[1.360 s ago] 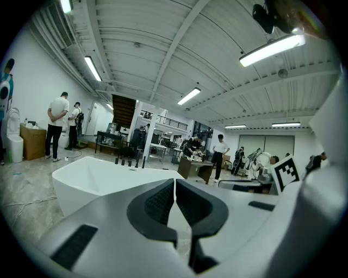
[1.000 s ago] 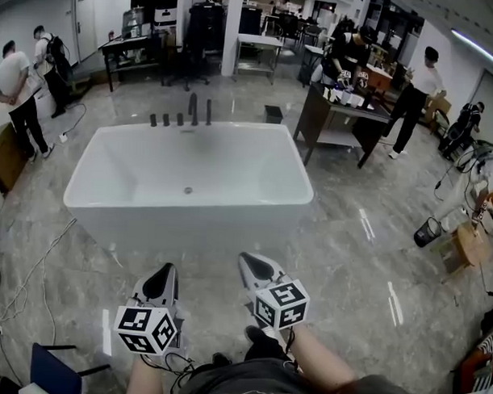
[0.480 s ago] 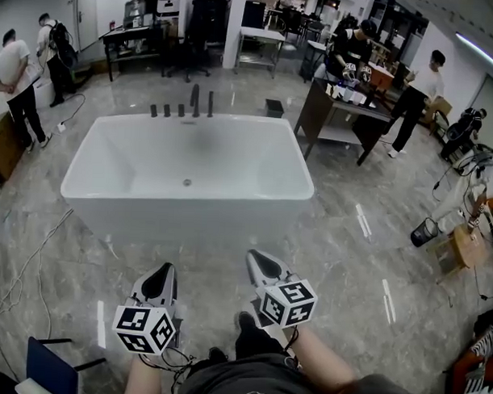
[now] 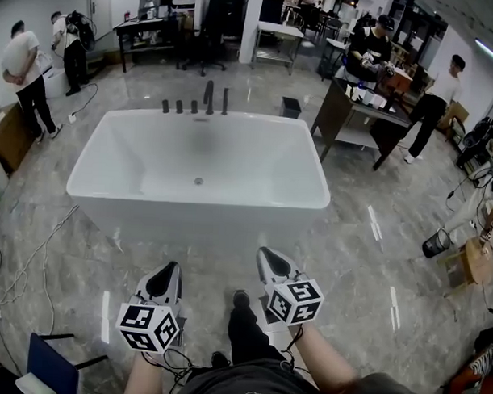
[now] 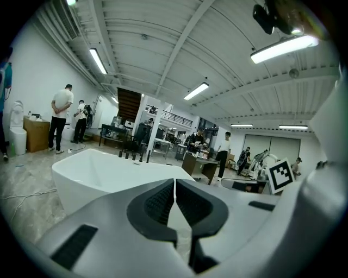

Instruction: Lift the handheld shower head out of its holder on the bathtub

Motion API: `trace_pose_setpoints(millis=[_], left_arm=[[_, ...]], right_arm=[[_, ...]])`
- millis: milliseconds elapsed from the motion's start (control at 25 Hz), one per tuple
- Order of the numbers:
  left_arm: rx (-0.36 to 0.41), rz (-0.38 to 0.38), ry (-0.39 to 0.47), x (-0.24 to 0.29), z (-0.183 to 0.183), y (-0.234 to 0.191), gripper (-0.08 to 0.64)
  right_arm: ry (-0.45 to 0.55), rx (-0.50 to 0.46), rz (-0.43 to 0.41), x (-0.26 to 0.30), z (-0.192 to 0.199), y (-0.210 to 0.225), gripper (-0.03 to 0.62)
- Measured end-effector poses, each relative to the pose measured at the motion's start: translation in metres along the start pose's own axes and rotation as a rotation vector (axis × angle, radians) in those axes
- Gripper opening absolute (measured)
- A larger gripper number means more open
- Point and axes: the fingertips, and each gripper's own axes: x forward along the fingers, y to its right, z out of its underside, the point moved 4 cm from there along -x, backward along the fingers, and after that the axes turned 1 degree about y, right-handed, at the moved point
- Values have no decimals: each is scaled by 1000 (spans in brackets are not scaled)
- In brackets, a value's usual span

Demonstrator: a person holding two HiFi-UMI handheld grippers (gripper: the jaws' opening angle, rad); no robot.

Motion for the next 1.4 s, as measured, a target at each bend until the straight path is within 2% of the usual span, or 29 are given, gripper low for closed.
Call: trace_pose_setpoints(millis=[760, 1120, 1400], left_arm=[[-25, -51, -70, 179, -40, -41, 21], [-38, -85, -77, 241, -70, -50, 21], [-21, -107, -81, 292, -89, -52, 21]], right_arm=[[-51, 51, 7, 144, -38, 126, 29], [-60, 52, -24, 204, -70, 169, 29], [-80, 57, -38, 243, -81, 209, 29]])
